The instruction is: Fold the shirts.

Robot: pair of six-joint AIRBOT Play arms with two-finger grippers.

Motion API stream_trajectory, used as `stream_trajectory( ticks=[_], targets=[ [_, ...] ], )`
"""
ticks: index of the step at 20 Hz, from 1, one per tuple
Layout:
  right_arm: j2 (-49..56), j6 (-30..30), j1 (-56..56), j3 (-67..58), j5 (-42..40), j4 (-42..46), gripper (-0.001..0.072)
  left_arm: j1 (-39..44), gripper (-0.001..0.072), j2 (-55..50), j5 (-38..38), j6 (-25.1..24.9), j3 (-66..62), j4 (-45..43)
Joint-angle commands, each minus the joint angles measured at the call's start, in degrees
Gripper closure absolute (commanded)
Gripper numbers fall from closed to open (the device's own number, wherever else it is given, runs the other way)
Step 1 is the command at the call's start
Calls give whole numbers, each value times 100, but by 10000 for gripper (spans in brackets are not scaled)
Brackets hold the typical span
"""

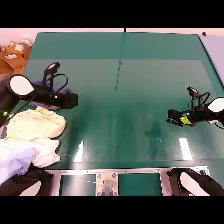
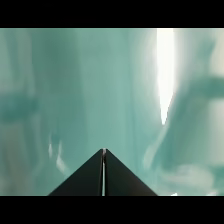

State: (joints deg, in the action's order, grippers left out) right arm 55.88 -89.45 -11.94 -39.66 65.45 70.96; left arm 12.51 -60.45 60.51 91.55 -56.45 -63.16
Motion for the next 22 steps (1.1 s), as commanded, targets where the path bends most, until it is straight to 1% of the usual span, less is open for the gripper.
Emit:
stream_trajectory(
  ticks=[1, 2, 3, 4, 5, 6, 7, 8, 9, 10, 11, 13, 14, 15, 16, 18, 19, 20, 21, 22],
  targets=[
    [4, -2, 7, 2, -254, -46, 700, 0, 681, -2, -1113, -9, 2, -81],
    [4, -4, 7, 2, -297, -81, 700, -22, 462, -4, -1394, -7, 2, -636],
    [4, -2, 7, 2, -291, -208, 700, -63, -9, -4, -1602, 109, 2, -1360],
    [4, -2, 7, 0, -315, -337, 700, -212, 38, -11, -1910, 621, 0, -2249],
    [4, 0, 7, 0, -365, -444, 699, -446, 37, -11, -2100, 1001, -9, -2822],
    [4, 0, 7, 0, -404, -514, 700, -820, 37, -17, -2273, 1228, -9, -3047],
    [4, 2, 7, 0, -463, -544, 699, -1255, 37, -68, -2365, 1292, -9, -3012],
    [4, 2, 4, 0, -527, -542, 667, -1731, 38, -166, -2347, 1298, -9, -2879],
    [4, 4, 4, 0, -601, -540, 592, -2149, 38, -321, -2264, 1290, -7, -2769],
    [4, 11, 4, 0, -684, -542, 576, -2527, 38, -518, -2146, 1180, -4, -2708],
    [4, 17, 4, 0, -758, -540, 576, -2817, 38, -737, -2083, 984, -4, -2559],
    [4, 17, 4, 0, -852, -542, 576, -3206, 39, -1276, -2140, 437, -9, -1952],
    [4, 17, 4, 0, -870, -542, 581, -3289, 77, -1569, -2240, 116, -9, -1561],
    [4, 17, 4, 0, -870, -540, 582, -3309, 196, -1818, -2352, -201, -9, -1283],
    [4, 17, 4, 0, -870, -540, 582, -3307, 238, -2055, -2522, -450, -9, -1121],
    [4, 17, 4, 0, -866, -540, 585, -3309, 244, -2310, -2861, -527, -20, -966],
    [4, 17, 4, 0, -863, -542, 603, -3309, 528, -2326, -2887, -529, -70, -968],
    [4, 17, 4, 0, -844, -542, 604, -3309, 683, -2326, -2754, -627, -210, -984],
    [4, 17, 4, -2, -831, -542, 605, -3309, 684, -2323, -2509, -730, -411, -977],
    [4, 17, 4, -13, -787, -542, 658, -3307, 684, -2323, -2068, -813, -717, -944]
  ],
)
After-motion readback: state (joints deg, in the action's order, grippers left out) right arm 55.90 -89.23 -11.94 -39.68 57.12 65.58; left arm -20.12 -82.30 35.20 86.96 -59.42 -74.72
